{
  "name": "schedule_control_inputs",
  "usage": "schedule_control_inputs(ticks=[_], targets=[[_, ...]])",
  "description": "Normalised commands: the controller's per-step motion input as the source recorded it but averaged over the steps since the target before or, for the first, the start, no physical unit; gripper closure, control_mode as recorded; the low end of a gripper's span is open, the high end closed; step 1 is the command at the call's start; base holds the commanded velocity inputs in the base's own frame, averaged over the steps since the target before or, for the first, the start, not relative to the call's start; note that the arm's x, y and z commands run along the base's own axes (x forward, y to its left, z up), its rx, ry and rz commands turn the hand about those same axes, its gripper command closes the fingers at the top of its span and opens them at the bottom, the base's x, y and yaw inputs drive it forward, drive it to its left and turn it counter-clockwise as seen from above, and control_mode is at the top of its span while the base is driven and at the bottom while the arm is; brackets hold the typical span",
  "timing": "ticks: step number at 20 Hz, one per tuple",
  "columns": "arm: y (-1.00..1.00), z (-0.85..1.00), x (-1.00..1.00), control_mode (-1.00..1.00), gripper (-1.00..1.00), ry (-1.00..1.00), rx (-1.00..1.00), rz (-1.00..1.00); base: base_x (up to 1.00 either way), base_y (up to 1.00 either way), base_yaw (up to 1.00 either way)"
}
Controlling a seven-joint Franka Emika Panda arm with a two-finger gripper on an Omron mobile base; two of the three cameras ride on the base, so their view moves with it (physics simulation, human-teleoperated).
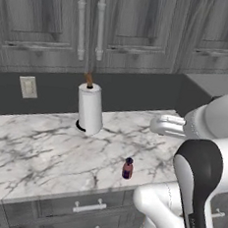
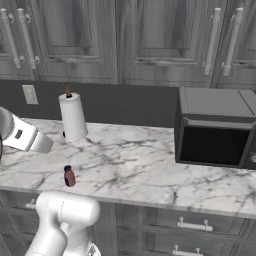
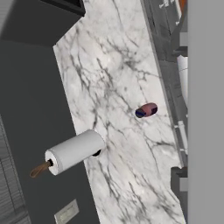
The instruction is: Move the drinks to the dining counter.
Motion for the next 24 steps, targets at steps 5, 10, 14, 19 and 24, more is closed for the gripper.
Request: schedule_control_inputs(ticks=[5, 10, 14, 19, 24], targets=[[0.00, 0.00, 0.00, 1.00, -1.00, 0.00, 0.00, 0.00, -0.06, 0.00, 0.01], [0.00, 0.00, 0.00, 1.00, -1.00, 0.00, 0.00, 0.00, -0.01, -0.09, 0.10], [0.00, 0.00, 0.00, 1.00, -1.00, 0.00, 0.00, 0.00, -0.12, 0.00, 0.10], [0.00, 0.00, 0.00, 1.00, -1.00, 0.00, 0.00, 0.00, -0.31, 0.00, 0.05], [0.00, 0.00, 0.00, 1.00, -1.00, 0.00, 0.00, 0.00, -0.19, -0.05, 0.01]])
